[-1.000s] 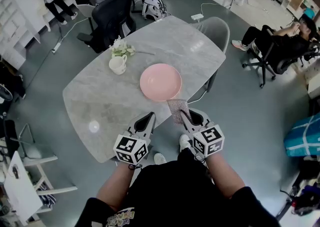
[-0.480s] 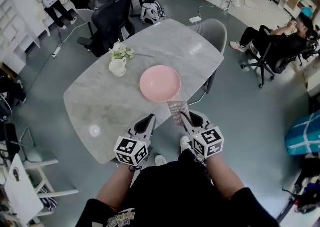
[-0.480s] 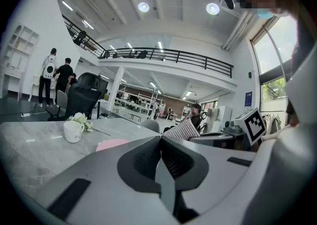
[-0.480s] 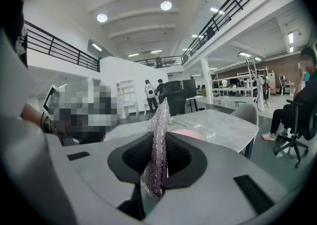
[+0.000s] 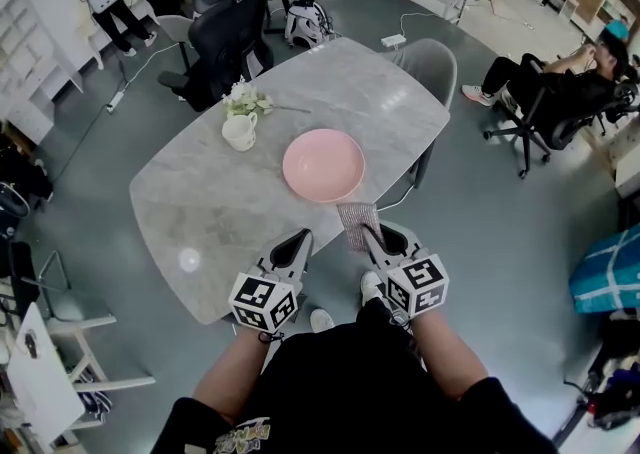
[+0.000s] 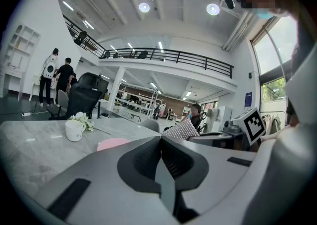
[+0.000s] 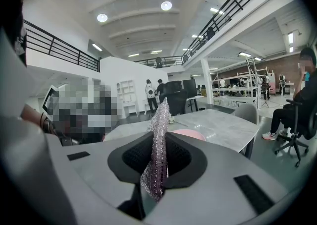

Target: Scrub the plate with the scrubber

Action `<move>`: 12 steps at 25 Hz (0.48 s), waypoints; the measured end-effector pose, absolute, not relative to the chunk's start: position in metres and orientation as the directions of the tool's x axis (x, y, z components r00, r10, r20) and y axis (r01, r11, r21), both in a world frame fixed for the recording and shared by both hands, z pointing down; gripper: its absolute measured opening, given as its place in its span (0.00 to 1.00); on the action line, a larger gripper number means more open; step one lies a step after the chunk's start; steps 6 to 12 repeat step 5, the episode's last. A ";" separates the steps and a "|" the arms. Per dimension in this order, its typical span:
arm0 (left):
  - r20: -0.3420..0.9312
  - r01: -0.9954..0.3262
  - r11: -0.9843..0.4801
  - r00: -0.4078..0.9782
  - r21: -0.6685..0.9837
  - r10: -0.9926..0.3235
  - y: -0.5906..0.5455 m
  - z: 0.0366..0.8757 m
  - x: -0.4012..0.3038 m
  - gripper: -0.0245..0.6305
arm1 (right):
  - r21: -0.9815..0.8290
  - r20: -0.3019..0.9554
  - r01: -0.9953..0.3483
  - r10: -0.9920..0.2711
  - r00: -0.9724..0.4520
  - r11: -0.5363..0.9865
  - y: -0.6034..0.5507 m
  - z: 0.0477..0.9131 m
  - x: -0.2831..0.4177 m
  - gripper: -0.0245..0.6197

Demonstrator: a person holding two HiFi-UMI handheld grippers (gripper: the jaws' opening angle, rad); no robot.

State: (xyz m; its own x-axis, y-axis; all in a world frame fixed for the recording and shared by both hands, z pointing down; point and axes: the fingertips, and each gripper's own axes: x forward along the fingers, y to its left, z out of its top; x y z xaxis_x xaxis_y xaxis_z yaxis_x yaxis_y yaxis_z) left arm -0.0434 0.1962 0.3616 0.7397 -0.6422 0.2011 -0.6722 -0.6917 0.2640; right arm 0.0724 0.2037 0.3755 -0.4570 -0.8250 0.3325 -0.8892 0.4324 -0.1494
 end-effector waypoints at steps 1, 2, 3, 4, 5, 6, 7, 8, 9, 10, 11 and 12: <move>0.201 -0.673 -0.692 0.739 0.263 -0.643 0.197 0.362 -0.044 0.07 | -0.150 0.332 -0.889 -0.825 -0.457 0.433 0.205 0.376 0.072 0.15; 0.201 -0.673 -0.691 0.739 0.263 -0.643 0.198 0.363 -0.044 0.07 | -0.150 0.332 -0.889 -0.825 -0.458 0.433 0.206 0.377 0.072 0.15; 0.201 -0.673 -0.691 0.739 0.263 -0.643 0.199 0.364 -0.044 0.07 | -0.151 0.331 -0.889 -0.825 -0.458 0.433 0.206 0.378 0.072 0.15; 0.201 -0.673 -0.691 0.739 0.263 -0.643 0.200 0.364 -0.044 0.07 | -0.151 0.330 -0.889 -0.825 -0.458 0.433 0.207 0.379 0.072 0.15; 0.200 -0.673 -0.691 0.739 0.263 -0.643 0.200 0.365 -0.044 0.07 | -0.151 0.329 -0.888 -0.825 -0.459 0.433 0.207 0.380 0.071 0.15; 0.200 -0.673 -0.691 0.739 0.263 -0.643 0.200 0.365 -0.044 0.07 | -0.151 0.329 -0.888 -0.825 -0.459 0.433 0.207 0.380 0.071 0.15; 0.200 -0.673 -0.691 0.739 0.263 -0.643 0.200 0.365 -0.044 0.07 | -0.151 0.329 -0.888 -0.825 -0.459 0.433 0.207 0.380 0.071 0.15; 0.200 -0.673 -0.691 0.739 0.263 -0.643 0.200 0.365 -0.044 0.07 | -0.151 0.329 -0.888 -0.825 -0.459 0.433 0.207 0.380 0.071 0.15; 0.200 -0.673 -0.691 0.739 0.263 -0.643 0.200 0.365 -0.044 0.07 | -0.151 0.329 -0.888 -0.825 -0.459 0.433 0.207 0.380 0.071 0.15; 0.200 -0.673 -0.691 0.739 0.263 -0.643 0.200 0.365 -0.044 0.07 | -0.151 0.329 -0.888 -0.825 -0.459 0.433 0.207 0.380 0.071 0.15; 0.200 -0.673 -0.691 0.739 0.263 -0.643 0.200 0.365 -0.044 0.07 | -0.151 0.329 -0.888 -0.825 -0.459 0.433 0.207 0.380 0.071 0.15; 0.200 -0.673 -0.691 0.739 0.263 -0.643 0.200 0.365 -0.044 0.07 | -0.151 0.329 -0.888 -0.825 -0.459 0.433 0.207 0.380 0.071 0.15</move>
